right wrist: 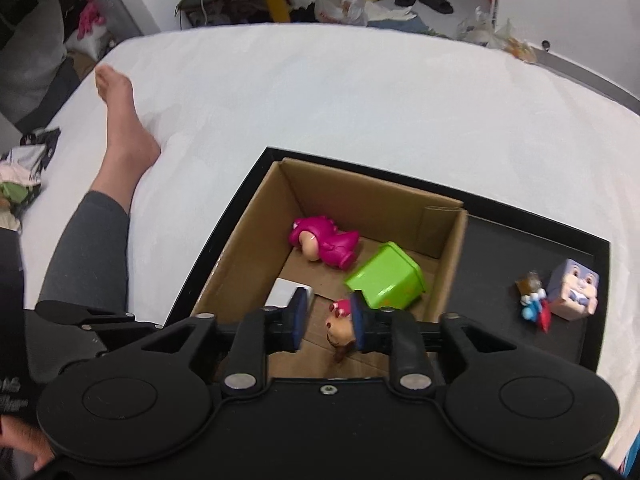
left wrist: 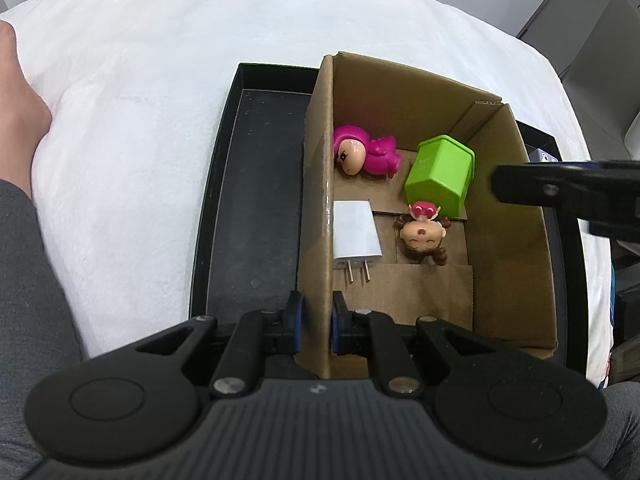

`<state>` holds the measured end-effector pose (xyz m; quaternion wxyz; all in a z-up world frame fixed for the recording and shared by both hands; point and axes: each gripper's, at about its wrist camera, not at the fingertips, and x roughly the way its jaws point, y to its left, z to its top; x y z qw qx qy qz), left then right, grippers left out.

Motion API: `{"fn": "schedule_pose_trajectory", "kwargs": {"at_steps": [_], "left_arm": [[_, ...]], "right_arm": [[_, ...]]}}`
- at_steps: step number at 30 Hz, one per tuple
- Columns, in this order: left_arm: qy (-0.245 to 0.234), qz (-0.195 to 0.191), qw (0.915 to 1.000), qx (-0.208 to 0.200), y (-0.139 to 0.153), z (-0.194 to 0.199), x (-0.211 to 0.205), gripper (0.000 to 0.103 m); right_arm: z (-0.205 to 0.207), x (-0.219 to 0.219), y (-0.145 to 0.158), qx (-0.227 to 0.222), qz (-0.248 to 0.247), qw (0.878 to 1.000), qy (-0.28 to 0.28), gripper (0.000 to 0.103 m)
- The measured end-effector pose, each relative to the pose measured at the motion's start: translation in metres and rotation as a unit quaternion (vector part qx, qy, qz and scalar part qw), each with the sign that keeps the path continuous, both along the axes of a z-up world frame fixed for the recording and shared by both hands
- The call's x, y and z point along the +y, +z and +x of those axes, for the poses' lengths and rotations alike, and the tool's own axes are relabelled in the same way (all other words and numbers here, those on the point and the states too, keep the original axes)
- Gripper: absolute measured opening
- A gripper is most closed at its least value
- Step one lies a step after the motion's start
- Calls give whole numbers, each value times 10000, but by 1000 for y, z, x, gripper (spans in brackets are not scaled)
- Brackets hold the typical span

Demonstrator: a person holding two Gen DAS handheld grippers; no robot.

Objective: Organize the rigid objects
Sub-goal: 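Open the right gripper to drop the monkey figure into the box, then move the right gripper to the red-blue figure and close on it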

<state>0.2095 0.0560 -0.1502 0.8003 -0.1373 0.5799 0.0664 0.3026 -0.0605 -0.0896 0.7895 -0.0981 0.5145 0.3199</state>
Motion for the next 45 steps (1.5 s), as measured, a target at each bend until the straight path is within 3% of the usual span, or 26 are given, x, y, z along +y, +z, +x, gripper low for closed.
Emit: {"fn": "schedule_pose_trajectory", "kwargs": {"at_steps": [12, 21, 33, 45], "left_arm": [[32, 34, 10000, 43, 0, 2, -2, 12], [80, 77, 9999, 122, 1, 5, -4, 12], [10, 185, 9998, 90, 18, 12, -8, 12], [-64, 330, 9993, 181, 10, 13, -10, 10]], "right_arm": [[-5, -58, 13, -227, 310, 9980, -509, 66], [0, -88, 12, -374, 345, 9950, -857, 78], [9, -121, 0, -349, 638, 9888, -1305, 85], [19, -156, -25, -291, 1072, 9746, -1946, 85]]}}
